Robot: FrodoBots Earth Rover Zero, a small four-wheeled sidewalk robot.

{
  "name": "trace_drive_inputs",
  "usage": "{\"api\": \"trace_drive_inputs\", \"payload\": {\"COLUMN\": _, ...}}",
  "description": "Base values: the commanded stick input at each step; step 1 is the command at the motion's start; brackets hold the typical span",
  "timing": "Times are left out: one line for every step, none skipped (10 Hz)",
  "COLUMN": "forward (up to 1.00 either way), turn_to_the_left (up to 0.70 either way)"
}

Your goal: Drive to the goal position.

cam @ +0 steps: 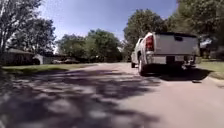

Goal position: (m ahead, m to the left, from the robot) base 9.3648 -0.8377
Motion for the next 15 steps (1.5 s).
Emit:
{"api": "trace_drive_inputs", "payload": {"forward": 0.70, "turn_to_the_left": 0.00}}
{"api": "trace_drive_inputs", "payload": {"forward": 0.70, "turn_to_the_left": 0.00}}
{"api": "trace_drive_inputs", "payload": {"forward": 0.70, "turn_to_the_left": 0.00}}
{"api": "trace_drive_inputs", "payload": {"forward": 0.70, "turn_to_the_left": 0.00}}
{"api": "trace_drive_inputs", "payload": {"forward": 0.70, "turn_to_the_left": 0.00}}
{"api": "trace_drive_inputs", "payload": {"forward": 0.70, "turn_to_the_left": 0.00}}
{"api": "trace_drive_inputs", "payload": {"forward": 0.70, "turn_to_the_left": 0.00}}
{"api": "trace_drive_inputs", "payload": {"forward": 0.70, "turn_to_the_left": 0.00}}
{"api": "trace_drive_inputs", "payload": {"forward": 0.70, "turn_to_the_left": 0.00}}
{"api": "trace_drive_inputs", "payload": {"forward": 0.70, "turn_to_the_left": 0.00}}
{"api": "trace_drive_inputs", "payload": {"forward": 0.70, "turn_to_the_left": 0.00}}
{"api": "trace_drive_inputs", "payload": {"forward": 0.70, "turn_to_the_left": 0.00}}
{"api": "trace_drive_inputs", "payload": {"forward": 0.70, "turn_to_the_left": 0.00}}
{"api": "trace_drive_inputs", "payload": {"forward": 0.70, "turn_to_the_left": 0.00}}
{"api": "trace_drive_inputs", "payload": {"forward": 0.70, "turn_to_the_left": 0.00}}
